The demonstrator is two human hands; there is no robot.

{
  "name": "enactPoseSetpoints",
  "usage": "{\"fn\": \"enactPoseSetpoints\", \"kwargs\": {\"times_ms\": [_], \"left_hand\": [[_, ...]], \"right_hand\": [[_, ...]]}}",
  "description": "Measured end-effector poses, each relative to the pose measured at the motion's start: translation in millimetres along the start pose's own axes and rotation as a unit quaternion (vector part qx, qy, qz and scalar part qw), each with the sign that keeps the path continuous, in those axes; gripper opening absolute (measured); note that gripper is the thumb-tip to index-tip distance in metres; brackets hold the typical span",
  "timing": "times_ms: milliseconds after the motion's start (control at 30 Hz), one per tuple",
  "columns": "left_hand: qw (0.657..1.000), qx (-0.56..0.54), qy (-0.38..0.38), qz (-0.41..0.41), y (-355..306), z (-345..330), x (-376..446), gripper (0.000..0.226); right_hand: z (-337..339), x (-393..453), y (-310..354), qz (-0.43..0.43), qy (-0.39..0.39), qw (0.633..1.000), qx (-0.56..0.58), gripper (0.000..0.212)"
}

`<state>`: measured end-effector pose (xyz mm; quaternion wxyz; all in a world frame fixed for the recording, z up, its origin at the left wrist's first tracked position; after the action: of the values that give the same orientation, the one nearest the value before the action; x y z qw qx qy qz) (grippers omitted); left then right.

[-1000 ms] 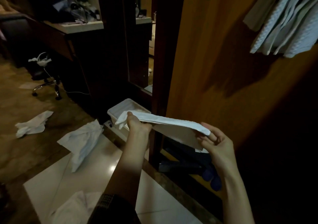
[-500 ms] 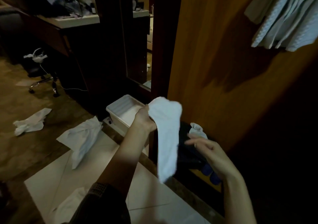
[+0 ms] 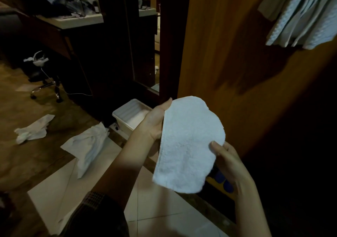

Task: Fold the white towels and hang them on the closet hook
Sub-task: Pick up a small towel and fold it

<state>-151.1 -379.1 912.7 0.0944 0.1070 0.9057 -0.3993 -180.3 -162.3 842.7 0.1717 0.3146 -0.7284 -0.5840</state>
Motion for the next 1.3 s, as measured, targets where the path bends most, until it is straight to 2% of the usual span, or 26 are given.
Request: {"fn": "enactPoseSetpoints", "kwargs": {"times_ms": [33, 133, 233, 333, 500, 567, 667, 800, 900, 1033, 1167, 1233, 1300], "left_hand": [[1.0, 0.002, 0.012, -0.005, 0.5, -0.3, -0.6, 0.042], [0.998, -0.005, 0.056, -0.015, 1.5, -2.7, -5.2, 0.045], [0.995, 0.047, 0.073, -0.044, 3.6, -2.2, -6.4, 0.032], [0.984, 0.128, 0.08, -0.1, 0.4, -4.9, -9.5, 0.026], [0.97, 0.169, 0.141, -0.104, -13.1, -6.9, -18.1, 0.028], [0.971, 0.157, 0.158, -0.09, -12.5, -6.6, -16.6, 0.026], [0.985, 0.076, 0.127, -0.091, 4.9, -6.9, -13.1, 0.03], [0.99, -0.039, 0.081, -0.107, 42.3, 2.4, -10.7, 0.035], [0.989, 0.028, 0.071, -0.13, 48.2, 6.0, -11.8, 0.035], [0.977, 0.147, 0.077, -0.133, 36.8, 8.9, -13.1, 0.046], [0.965, 0.193, 0.097, -0.145, 32.6, 10.0, -15.4, 0.051], [0.97, 0.143, 0.104, -0.169, 29.8, 11.2, -20.5, 0.046], [0.974, 0.009, 0.142, -0.174, 23.2, 19.6, -25.2, 0.059]], "right_hand": [[-3.4, -1.3, 2.9, -0.004, 0.0, 1.0, -0.014, 0.061], [-15.3, -3.4, 11.9, 0.018, -0.043, 0.996, -0.076, 0.026], [-19.1, -3.2, 18.3, 0.042, -0.072, 0.985, -0.155, 0.021], [-19.9, -5.7, 22.1, 0.047, -0.058, 0.986, -0.15, 0.02], [-17.3, -10.0, 29.0, 0.04, -0.022, 0.994, -0.096, 0.028], [-16.9, -8.5, 31.9, 0.044, -0.036, 0.996, -0.072, 0.027], [-14.0, -5.7, 35.6, 0.028, -0.044, 0.999, 0.004, 0.03], [-12.2, -2.3, 39.1, 0.011, -0.048, 0.999, -0.006, 0.031], [-14.7, -0.8, 35.4, -0.006, -0.037, 0.999, -0.001, 0.043], [-15.1, 0.1, 35.2, -0.017, -0.039, 0.996, -0.078, 0.063], [-17.6, 2.1, 35.5, 0.006, -0.04, 0.992, -0.117, 0.067], [-17.3, 1.7, 36.9, 0.019, -0.022, 0.992, -0.125, 0.067], [-13.7, -1.6, 39.5, 0.008, 0.005, 0.993, -0.115, 0.071]]}}
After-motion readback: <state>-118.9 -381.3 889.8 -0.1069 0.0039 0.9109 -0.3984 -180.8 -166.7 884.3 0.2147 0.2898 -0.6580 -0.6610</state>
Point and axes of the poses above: each hand's wrist, its own x-axis towards the middle knuckle, its own z-axis out of the back of the hand, y = z × x, the point moved 1 cm from there along x, towards the middle knuckle, and after that the axes turned 8 degrees about y, right-handed, at the moved point
